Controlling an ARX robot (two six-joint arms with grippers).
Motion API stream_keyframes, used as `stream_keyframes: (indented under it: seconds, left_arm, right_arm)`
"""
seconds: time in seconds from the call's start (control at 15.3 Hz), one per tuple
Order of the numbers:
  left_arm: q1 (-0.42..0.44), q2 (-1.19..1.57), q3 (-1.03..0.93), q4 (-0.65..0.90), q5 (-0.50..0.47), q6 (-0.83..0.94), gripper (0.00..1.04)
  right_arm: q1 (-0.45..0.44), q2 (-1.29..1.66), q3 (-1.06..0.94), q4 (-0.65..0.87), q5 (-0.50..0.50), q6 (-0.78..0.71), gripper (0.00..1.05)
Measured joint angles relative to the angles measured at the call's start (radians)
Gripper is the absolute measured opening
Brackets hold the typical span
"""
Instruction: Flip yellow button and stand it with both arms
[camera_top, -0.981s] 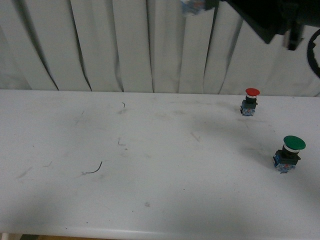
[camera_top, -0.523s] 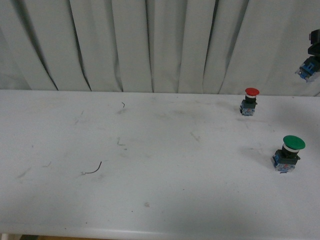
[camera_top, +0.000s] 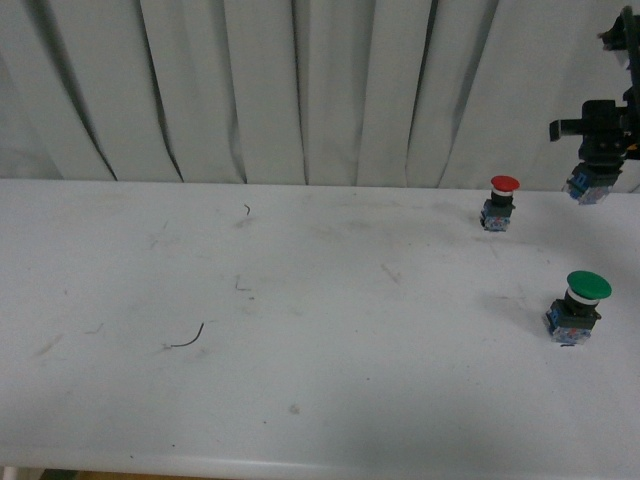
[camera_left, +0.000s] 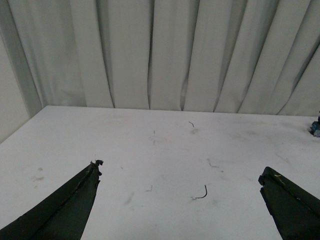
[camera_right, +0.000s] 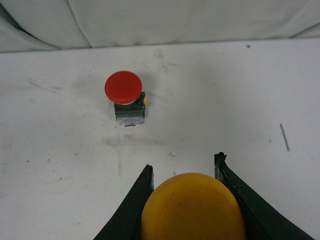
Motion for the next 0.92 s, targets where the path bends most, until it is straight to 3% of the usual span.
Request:
stream_keyframes:
  seconds: [0.26, 0.92]
  left_arm:
    - [0.000, 0.000, 0.000, 0.000, 0.000, 0.000, 0.98]
    - [0.000, 0.000, 0.000, 0.000, 0.000, 0.000, 0.98]
  right_arm:
    - [0.031, 0.109, 0.024, -0.022, 0.077, 0.128, 0.34]
    - [0.072, 0.247, 0.162, -0.085, 0.191, 0.191, 0.34]
